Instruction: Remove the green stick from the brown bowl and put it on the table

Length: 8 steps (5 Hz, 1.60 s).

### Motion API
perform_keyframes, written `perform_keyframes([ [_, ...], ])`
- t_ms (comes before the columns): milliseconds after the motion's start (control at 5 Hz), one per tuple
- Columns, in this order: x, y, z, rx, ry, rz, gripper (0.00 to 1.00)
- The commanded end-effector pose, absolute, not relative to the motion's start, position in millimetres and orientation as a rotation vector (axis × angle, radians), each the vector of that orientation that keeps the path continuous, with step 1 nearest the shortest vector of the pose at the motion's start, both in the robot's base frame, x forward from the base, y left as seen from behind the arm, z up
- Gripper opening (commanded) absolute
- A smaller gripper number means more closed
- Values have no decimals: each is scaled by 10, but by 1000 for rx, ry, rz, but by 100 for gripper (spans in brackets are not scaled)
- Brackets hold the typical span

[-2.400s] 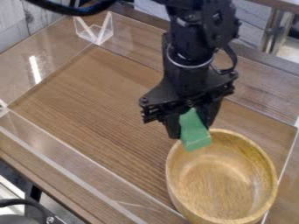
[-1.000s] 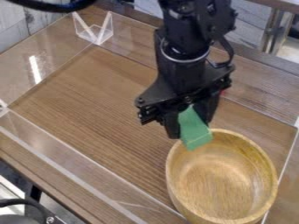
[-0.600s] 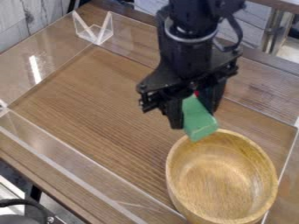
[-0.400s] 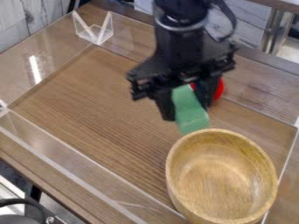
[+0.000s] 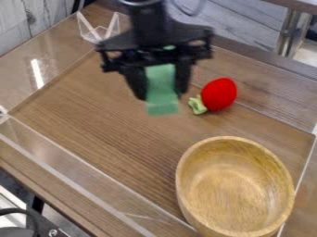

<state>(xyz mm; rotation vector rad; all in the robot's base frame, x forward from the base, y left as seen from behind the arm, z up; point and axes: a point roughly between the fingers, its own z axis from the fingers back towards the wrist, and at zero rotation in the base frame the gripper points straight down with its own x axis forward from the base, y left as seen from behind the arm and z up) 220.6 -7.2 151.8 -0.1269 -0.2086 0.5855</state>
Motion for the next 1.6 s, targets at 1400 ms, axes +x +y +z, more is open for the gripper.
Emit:
perform_keyframes([
  [1400, 2666, 687, 1158, 34, -261, 297, 0],
])
